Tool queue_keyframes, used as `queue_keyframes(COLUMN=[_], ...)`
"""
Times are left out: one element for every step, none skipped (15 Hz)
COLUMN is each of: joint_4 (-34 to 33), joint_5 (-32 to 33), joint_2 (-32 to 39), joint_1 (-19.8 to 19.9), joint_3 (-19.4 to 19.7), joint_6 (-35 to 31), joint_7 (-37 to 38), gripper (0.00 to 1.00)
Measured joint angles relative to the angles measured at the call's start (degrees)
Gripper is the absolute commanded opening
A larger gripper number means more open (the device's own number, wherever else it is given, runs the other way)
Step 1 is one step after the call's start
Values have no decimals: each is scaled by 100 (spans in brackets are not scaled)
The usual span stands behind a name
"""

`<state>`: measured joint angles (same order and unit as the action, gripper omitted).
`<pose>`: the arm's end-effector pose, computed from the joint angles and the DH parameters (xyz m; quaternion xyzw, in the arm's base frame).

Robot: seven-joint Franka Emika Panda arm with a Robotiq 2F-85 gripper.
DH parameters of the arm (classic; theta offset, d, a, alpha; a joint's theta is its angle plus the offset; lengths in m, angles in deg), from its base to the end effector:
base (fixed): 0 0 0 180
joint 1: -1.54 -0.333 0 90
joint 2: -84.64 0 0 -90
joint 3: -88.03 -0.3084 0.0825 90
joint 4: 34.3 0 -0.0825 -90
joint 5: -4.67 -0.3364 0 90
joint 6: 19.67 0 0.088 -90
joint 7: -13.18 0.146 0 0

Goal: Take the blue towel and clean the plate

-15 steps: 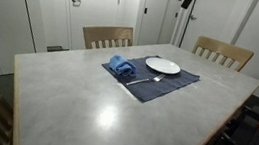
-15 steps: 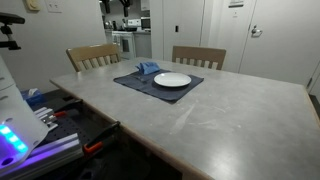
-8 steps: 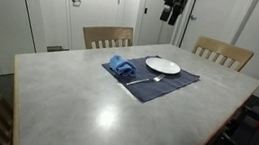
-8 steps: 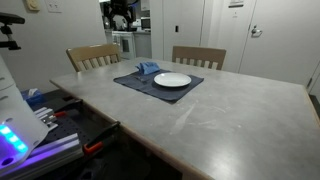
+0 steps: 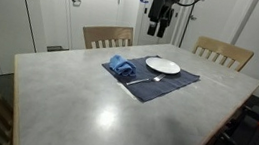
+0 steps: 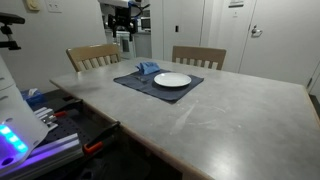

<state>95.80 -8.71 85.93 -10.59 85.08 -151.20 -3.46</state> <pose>0.4658 0.1377 0.3342 -0.9764 -0.1972 -0.0024 0.0879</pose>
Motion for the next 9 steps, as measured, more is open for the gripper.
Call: queue_keyframes(joint_4=[-78,-158,-239,-323,-409,-495,-590,-675,-744], joint_5=[18,44,99,189,305,433,569,706,828], joint_2=[120,245,369,493,617,732,848,944,1029], joint_1=[15,35,56,73,84,92,99,103,104], joint_3=[-24,-52,-73,-88,-92,-92,-92,-92,-91], joint_6=[0,-3,-10,-26,-52,-94,-124,-178,-253], joint_7=[32,76,167,299,489,736,1021,1321,1612], gripper=[100,100,100,100,100,100,100,100,100])
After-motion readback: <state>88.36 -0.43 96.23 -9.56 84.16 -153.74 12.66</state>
